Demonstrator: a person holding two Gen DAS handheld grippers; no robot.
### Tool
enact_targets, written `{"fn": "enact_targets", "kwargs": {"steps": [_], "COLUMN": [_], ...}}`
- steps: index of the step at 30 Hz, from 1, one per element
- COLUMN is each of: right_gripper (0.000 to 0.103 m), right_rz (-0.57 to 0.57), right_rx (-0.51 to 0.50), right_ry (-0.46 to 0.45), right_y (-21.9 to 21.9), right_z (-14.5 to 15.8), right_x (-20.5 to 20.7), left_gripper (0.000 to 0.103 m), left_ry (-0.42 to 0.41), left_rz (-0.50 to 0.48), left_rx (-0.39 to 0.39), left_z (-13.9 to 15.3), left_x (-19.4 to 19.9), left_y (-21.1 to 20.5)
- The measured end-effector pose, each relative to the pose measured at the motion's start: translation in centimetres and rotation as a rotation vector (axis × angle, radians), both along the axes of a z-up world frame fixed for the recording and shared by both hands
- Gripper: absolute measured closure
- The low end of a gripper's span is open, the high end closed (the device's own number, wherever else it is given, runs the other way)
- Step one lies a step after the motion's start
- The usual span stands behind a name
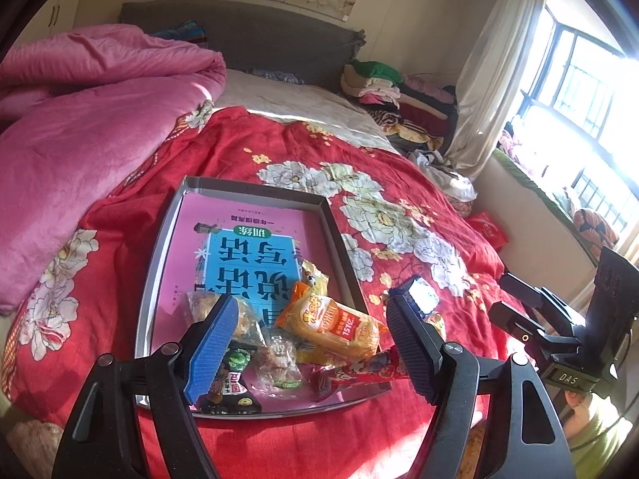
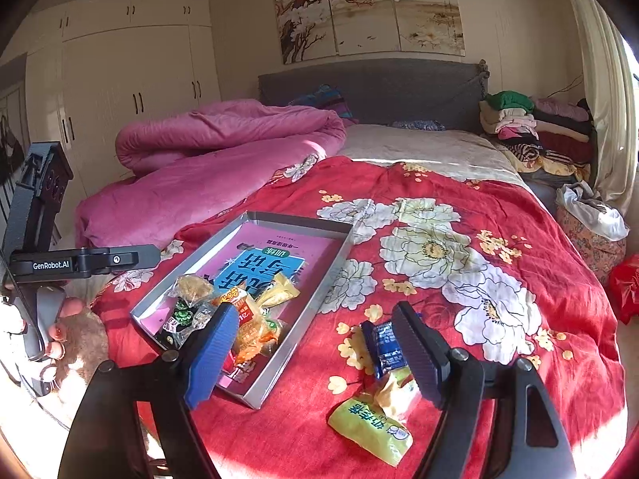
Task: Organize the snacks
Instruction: 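Grasp the blue biscuit pack with left gripper while right grasps the yellow-green bag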
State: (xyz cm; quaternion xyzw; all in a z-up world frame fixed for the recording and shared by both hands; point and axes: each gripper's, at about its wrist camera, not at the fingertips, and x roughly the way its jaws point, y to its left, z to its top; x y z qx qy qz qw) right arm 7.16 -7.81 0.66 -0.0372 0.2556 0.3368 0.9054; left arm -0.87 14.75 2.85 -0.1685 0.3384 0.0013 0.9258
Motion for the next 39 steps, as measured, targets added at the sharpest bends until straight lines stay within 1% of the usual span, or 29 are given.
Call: {"fn": "enact_targets", "kwargs": {"steps": [7,17,24,31,39], "right_gripper": [0.024,0.024,0.023,0.023,0.023], "right_rz": [-0.061,-0.131,-0.147,-0.151,-0.162], "right_rx": [0.022,0.058,0.101,0.093,0.060], "right_ry": [-0.009,0.021,0.104,0.133,0.198], "right_y": [-2.6,-5.3,-6.1,-6.1,-5.8], "right_z": [0.5,0.1,-1.5,-2.5,-4.5], "right_x": [0.6,1.2,1.3,1.4,2.3], "left_gripper": [0.025,0.025,0.025,0.025,0.025], "left_ry": [0.007,0.015,0.036,0.062,0.090], "left_rz": [-0.054,-0.098,-0.123,-0.145,-0.171], "left_rx": [0.019,0.059,0.083,0.100,0.114], "left_z": [0.6,1.0,0.7,0.2,-0.4], "left_x": [0.1,0.2,0.6,1.1,1.9], "left_y": [-2.7,-5.6,-7.1,-8.5,-9.7]}}
